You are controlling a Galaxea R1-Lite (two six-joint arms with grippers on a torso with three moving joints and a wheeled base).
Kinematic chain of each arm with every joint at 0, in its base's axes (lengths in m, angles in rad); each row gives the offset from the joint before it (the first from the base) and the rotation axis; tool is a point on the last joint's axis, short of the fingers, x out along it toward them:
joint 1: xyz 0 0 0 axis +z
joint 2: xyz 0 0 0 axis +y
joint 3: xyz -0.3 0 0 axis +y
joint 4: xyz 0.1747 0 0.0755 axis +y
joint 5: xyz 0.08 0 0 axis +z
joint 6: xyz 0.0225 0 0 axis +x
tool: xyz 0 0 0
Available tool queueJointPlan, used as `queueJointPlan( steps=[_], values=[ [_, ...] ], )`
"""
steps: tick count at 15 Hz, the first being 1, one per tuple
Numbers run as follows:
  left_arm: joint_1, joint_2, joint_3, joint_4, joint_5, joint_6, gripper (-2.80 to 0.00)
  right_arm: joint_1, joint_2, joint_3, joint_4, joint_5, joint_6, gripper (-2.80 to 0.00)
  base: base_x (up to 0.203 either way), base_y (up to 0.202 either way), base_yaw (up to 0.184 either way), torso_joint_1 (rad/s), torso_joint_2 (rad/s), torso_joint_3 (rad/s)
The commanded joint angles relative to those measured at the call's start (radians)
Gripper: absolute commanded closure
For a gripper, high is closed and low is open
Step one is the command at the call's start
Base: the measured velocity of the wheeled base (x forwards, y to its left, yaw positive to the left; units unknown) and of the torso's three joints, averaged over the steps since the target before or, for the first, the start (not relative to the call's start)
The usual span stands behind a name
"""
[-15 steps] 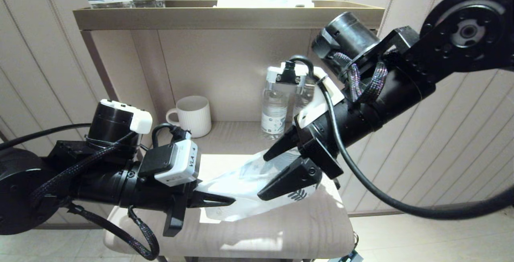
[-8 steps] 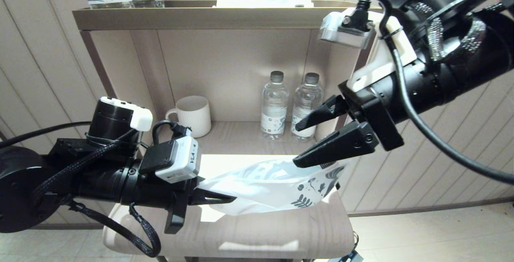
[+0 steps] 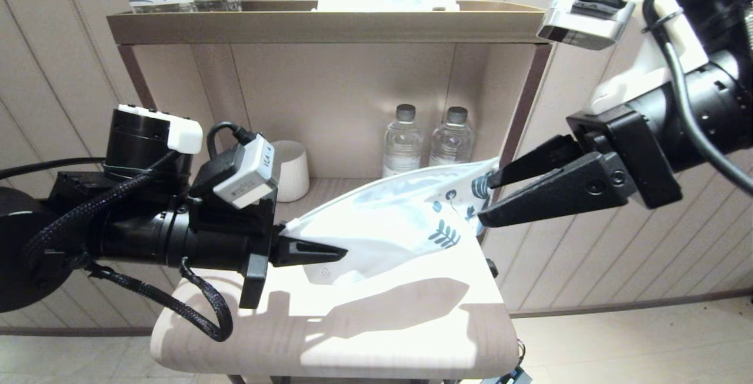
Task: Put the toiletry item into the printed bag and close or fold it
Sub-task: Hand it to the other hand
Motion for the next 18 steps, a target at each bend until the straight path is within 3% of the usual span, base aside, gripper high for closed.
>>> queueJointPlan(
  steps=[1,5,6,8,9,11,13,16,18],
  values=[
    [0.012,0.005,-0.02,-0.001,-0.017,-0.006,0.0,0.0,-0.029,0.018,0.004,0.002,-0.001,-2.8,0.0,0.0,0.0,0.0,0.0,0.0],
    [0.011,0.011,-0.03,0.023,-0.015,-0.01,0.0,0.027,-0.021,-0.004,-0.069,-0.001,-0.006,-2.8,0.0,0.0,0.0,0.0,0.0,0.0],
    [0.011,0.012,-0.047,0.063,-0.014,-0.009,0.0,0.048,-0.008,-0.015,-0.104,-0.009,-0.008,-2.8,0.0,0.0,0.0,0.0,0.0,0.0],
    [0.011,0.015,-0.117,0.222,-0.014,0.007,0.0,0.084,0.032,-0.076,-0.123,-0.1,-0.012,-2.8,0.0,0.0,0.0,0.0,0.0,0.0],
    [0.011,0.021,-0.156,0.321,-0.013,0.05,0.0,0.114,0.052,-0.091,-0.131,-0.163,-0.021,-2.8,0.0,0.0,0.0,0.0,0.0,0.0],
    [0.022,0.049,-0.215,0.513,-0.013,0.25,0.0,0.156,0.074,-0.095,-0.132,-0.208,-0.132,-2.8,0.0,0.0,0.0,0.0,0.0,0.0],
    [0.029,0.114,-0.266,0.642,-0.01,0.399,0.0,0.206,0.087,-0.096,-0.136,-0.24,-0.174,-2.8,0.0,0.0,0.0,0.0,0.0,0.0],
    [0.026,0.163,-0.372,0.784,0.064,0.506,0.0,0.252,0.114,-0.094,-0.133,-0.231,-0.193,-2.8,0.0,0.0,0.0,0.0,0.0,0.0],
    [0.009,0.179,-0.438,0.869,0.072,0.531,0.0,0.277,0.122,-0.084,-0.131,-0.173,-0.189,-2.8,0.0,0.0,0.0,0.0,0.0,0.0]
  ],
)
